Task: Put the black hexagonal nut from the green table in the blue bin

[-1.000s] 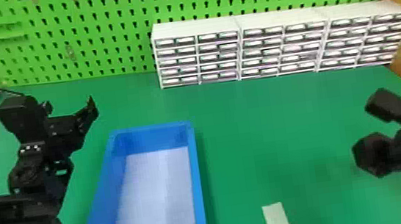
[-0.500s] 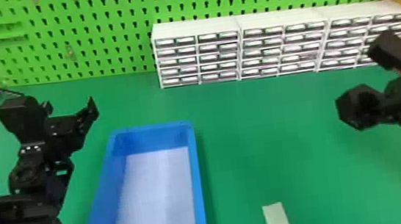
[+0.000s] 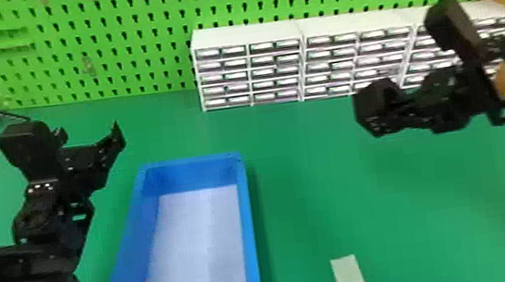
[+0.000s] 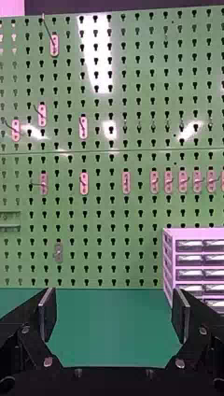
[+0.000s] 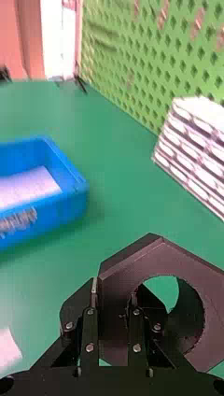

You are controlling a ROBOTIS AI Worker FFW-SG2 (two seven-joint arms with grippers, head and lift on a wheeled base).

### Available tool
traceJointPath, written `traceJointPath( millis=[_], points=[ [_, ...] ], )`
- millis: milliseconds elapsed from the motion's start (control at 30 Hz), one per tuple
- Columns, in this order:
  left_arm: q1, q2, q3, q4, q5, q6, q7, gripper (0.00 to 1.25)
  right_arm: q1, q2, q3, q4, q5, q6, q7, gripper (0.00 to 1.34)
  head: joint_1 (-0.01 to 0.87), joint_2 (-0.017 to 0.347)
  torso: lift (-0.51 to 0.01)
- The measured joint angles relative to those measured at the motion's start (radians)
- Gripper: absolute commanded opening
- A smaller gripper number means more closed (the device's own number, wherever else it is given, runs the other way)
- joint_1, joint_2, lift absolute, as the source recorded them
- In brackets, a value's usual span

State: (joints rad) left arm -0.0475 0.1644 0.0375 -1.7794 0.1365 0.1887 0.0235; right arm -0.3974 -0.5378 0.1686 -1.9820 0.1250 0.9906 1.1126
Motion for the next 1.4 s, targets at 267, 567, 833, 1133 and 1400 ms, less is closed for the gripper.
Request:
traceJointPath(
  millis=[267, 567, 833, 1133, 1400],
  points=[
    [-0.001, 0.0, -0.007, 0.0, 0.001, 0.0, 0.007, 0.94, -0.058, 0.036, 0.11, -0.002, -0.165, -0.028, -0.085, 0.29, 0.686, 0.028, -0.096],
    [-0.009, 0.0, -0.019, 0.006, 0.002, 0.001, 0.011, 0.94, -0.119, 0.085, 0.25, 0.022, -0.263, -0.072, -0.127, 0.29, 0.686, 0.028, -0.096],
    [-0.011, 0.0, -0.026, 0.012, 0.007, 0.002, 0.013, 0.94, -0.172, 0.115, 0.34, 0.048, -0.297, -0.103, -0.141, 0.29, 0.686, 0.028, -0.096],
    [-0.012, 0.001, -0.028, 0.014, 0.01, 0.01, 0.013, 0.94, -0.24, 0.148, 0.463, 0.092, -0.268, -0.126, -0.14, 0.29, 0.686, 0.028, -0.096],
    [-0.011, 0.001, -0.023, 0.012, 0.01, 0.011, 0.013, 0.94, -0.306, 0.174, 0.558, 0.129, -0.232, -0.153, -0.138, 0.29, 0.686, 0.028, -0.096]
  ],
)
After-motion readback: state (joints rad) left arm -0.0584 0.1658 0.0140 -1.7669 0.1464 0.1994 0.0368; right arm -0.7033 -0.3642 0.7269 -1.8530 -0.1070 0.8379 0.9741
